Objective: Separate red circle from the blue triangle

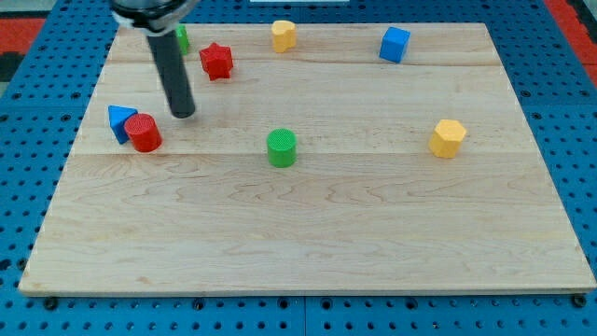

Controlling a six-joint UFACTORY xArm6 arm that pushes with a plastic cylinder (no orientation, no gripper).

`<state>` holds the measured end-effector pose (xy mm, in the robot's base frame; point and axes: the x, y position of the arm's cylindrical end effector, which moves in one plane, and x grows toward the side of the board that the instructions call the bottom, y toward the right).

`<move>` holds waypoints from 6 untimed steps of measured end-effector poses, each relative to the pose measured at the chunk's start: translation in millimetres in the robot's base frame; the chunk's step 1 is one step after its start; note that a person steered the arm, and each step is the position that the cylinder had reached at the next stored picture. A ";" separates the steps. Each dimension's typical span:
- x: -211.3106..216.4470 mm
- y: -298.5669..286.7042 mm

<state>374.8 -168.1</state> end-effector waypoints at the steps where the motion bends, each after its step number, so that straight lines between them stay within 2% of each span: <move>1: -12.5 -28.0; 3: 57.9 -44.4; 5: 129.5 77.9; 6: 151.4 57.0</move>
<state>526.2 -111.1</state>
